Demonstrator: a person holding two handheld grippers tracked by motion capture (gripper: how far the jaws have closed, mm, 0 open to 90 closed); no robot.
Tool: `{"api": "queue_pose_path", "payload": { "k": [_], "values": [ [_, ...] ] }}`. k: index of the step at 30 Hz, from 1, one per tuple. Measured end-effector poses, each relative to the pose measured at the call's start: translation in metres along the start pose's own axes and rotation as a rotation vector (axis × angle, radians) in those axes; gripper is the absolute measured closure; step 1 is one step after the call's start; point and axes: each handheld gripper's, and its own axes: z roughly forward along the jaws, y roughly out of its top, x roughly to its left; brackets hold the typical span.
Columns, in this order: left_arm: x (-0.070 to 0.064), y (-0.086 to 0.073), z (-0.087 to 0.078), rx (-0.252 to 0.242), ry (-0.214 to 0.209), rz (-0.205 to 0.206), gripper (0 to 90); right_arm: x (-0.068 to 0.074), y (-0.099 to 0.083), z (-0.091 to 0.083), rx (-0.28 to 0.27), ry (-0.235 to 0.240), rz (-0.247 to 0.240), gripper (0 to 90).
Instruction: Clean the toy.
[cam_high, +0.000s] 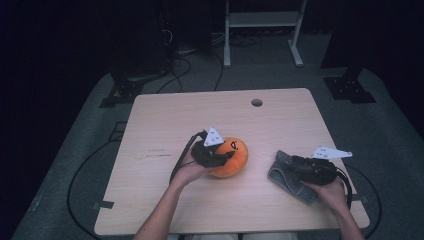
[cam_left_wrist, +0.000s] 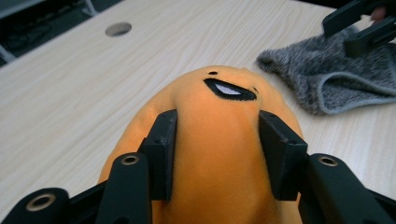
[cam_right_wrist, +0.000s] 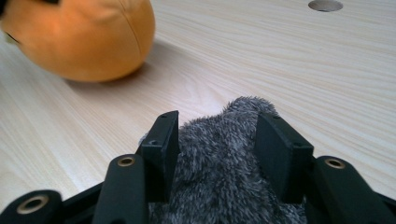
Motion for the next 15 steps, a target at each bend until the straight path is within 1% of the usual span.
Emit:
{"api": "queue_pose_path", "payload": {
  "k": [1, 2, 3, 5, 7, 11, 12, 15],
  "values": [
    [0.001, -0.002, 0.002, 0.023, -0.010, 0.007, 48.4, 0.000, 0.000, 0.000, -0.003, 0.004, 0.004, 47.9],
    [0.001, -0.004, 0.003, 0.025, -0.013, 0.007, 46.4, 0.000, 0.000, -0.001, -0.006, 0.004, 0.004, 47.4],
    [0.002, -0.005, 0.002, 0.012, -0.022, -0.009, 44.9, 0.000, 0.000, -0.001, -0.012, 0.006, 0.006, 47.0],
    [0.002, -0.004, -0.002, -0.007, -0.022, -0.026, 36.9, 0.000, 0.001, -0.002, -0.020, 0.009, 0.013, 46.2],
    [0.002, -0.003, -0.007, -0.030, -0.022, -0.041, 33.8, 0.001, 0.001, -0.002, -0.021, 0.010, 0.012, 45.3],
    [0.003, -0.003, -0.018, -0.039, -0.006, -0.043, 27.8, 0.004, 0.001, -0.002, -0.016, 0.014, 0.013, 44.8],
    [0.004, -0.003, -0.021, -0.042, -0.005, -0.047, 26.9, 0.004, 0.001, -0.002, -0.016, 0.015, 0.008, 44.7],
    [0.005, -0.005, -0.028, -0.048, 0.006, -0.050, 24.7, 0.005, 0.001, -0.002, -0.018, 0.019, 0.012, 44.5]
  ]
}}
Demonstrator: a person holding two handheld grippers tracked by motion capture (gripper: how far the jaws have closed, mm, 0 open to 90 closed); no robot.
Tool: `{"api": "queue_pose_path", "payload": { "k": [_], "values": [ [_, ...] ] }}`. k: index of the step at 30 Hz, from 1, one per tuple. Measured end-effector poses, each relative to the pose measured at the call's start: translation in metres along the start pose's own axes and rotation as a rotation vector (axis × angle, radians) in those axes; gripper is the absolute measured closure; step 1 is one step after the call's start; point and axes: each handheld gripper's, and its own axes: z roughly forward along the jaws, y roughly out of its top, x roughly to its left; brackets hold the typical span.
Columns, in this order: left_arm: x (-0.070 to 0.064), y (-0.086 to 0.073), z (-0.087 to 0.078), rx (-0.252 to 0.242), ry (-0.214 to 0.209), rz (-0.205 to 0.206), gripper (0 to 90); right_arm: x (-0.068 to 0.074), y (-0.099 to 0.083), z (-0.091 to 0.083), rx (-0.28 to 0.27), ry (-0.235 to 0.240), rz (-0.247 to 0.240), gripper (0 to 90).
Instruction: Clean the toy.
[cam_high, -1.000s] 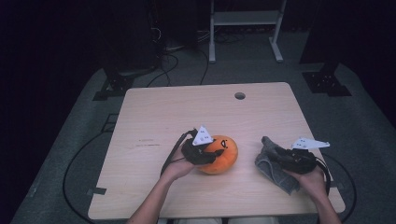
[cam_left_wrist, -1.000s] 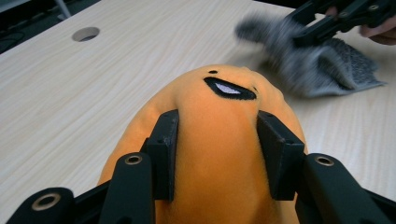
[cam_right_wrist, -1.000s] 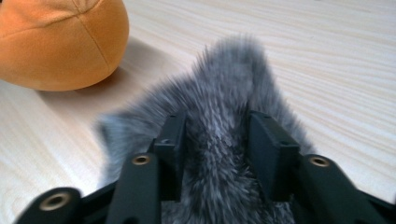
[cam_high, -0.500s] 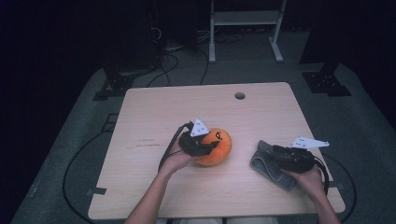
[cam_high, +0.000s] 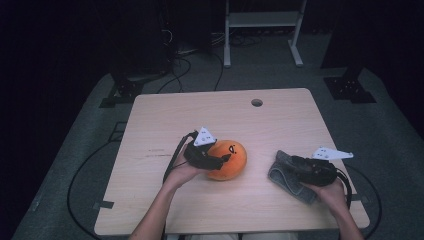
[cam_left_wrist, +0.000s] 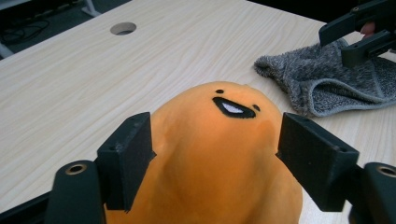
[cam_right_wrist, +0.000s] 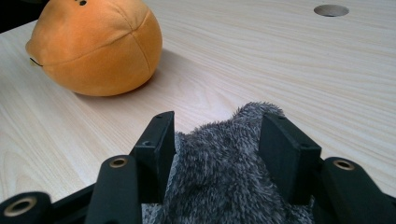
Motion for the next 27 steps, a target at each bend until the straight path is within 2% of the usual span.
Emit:
{"api": "queue_pose_path", "payload": {
  "k": [3, 8, 18, 27],
  "values": [
    [0.000, -0.001, -0.005, -0.009, -0.006, -0.008, 23.1, 0.000, 0.000, 0.001, 0.001, 0.002, 0.000, 44.0],
    [0.002, -0.007, -0.016, -0.032, 0.014, -0.009, 21.6, 0.000, 0.000, 0.001, 0.003, 0.006, 0.000, 43.0],
    [0.006, -0.019, -0.029, -0.038, 0.043, -0.020, 19.6, 0.000, 0.000, -0.001, -0.007, 0.010, 0.003, 42.0],
    [0.011, -0.035, -0.039, -0.061, 0.067, -0.052, 19.3, 0.001, 0.000, 0.000, -0.003, 0.012, 0.002, 40.9]
  ]
}}
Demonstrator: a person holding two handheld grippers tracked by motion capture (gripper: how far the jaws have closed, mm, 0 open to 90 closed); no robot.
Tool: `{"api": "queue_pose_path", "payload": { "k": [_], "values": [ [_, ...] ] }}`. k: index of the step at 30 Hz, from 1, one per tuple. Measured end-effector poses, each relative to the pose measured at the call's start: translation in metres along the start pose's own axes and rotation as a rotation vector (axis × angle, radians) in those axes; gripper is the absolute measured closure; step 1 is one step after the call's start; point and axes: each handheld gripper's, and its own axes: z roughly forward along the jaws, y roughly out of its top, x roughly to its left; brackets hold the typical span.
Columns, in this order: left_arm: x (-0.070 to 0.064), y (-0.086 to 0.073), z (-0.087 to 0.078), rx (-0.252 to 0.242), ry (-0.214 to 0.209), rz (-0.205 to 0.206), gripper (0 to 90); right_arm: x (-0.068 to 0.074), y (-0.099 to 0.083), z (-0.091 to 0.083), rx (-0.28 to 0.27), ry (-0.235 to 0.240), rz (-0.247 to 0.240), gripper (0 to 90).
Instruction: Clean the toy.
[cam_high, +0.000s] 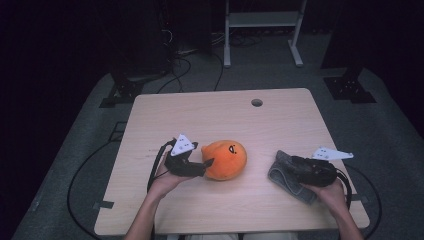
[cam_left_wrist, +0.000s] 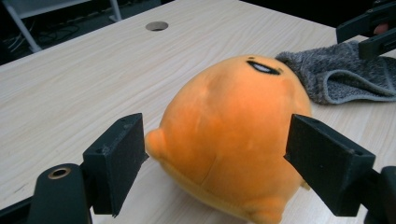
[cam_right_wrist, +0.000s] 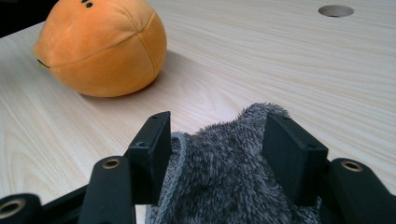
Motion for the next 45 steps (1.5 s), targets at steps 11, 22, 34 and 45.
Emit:
{"api": "queue_pose_path", "payload": {
  "k": [11, 22, 34, 45],
  "values": [
    [0.005, -0.016, -0.008, -0.006, 0.015, -0.027, 18.0, 0.001, 0.000, 0.001, -0.002, 0.004, -0.001, 40.1],
    [0.003, -0.028, -0.012, 0.008, 0.036, -0.018, 18.0, 0.001, 0.001, -0.001, -0.014, 0.000, 0.002, 39.7],
    [0.007, -0.044, -0.015, 0.018, 0.052, -0.038, 17.6, 0.002, 0.001, 0.000, -0.008, 0.002, 0.000, 39.6],
    [0.011, -0.064, -0.015, 0.064, 0.069, -0.048, 16.3, 0.002, 0.001, 0.000, -0.005, 0.006, -0.002, 39.3]
  ]
}}
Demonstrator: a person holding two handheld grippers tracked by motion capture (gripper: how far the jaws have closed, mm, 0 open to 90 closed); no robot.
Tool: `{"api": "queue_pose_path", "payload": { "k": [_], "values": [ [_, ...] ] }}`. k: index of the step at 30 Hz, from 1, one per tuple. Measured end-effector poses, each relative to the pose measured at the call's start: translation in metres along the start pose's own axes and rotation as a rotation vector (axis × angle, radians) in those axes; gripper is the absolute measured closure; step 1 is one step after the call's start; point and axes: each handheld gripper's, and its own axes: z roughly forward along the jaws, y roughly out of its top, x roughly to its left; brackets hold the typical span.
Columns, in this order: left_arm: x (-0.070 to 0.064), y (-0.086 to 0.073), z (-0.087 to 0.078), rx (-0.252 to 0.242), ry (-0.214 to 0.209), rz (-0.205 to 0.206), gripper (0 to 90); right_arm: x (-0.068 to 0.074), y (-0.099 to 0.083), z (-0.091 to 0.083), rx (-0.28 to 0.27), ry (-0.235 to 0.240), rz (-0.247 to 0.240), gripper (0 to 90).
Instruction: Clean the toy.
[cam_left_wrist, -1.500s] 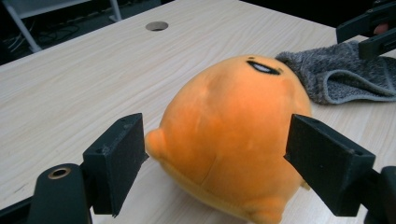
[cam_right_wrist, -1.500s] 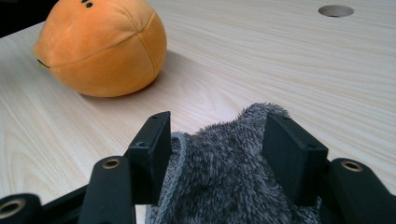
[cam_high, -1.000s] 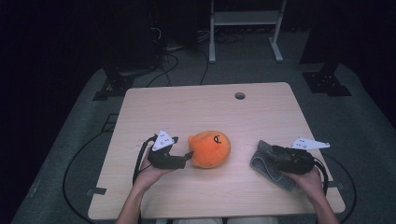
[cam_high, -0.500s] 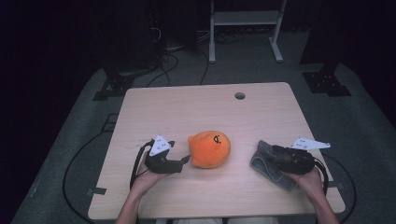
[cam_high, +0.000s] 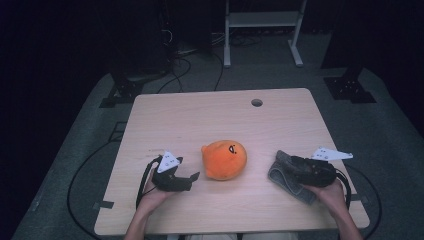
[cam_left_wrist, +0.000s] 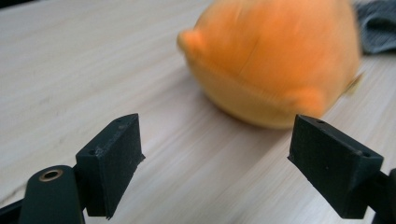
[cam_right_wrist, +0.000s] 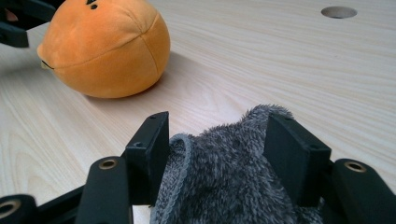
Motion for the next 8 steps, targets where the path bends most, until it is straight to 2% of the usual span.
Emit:
{"api": "queue_pose_path", "payload": {
  "k": [5, 8],
  "values": [
    [0.0015, -0.0099, 0.0022, 0.043, 0.018, 0.028, 15.6, -0.0012, -0.0002, 0.0021, 0.011, 0.008, 0.013, 39.4],
    [0.0024, -0.0110, 0.0002, 0.028, 0.024, 0.040, 15.2, -0.0009, 0.0000, 0.0048, 0.011, 0.014, 0.007, 39.3]
  ]
}}
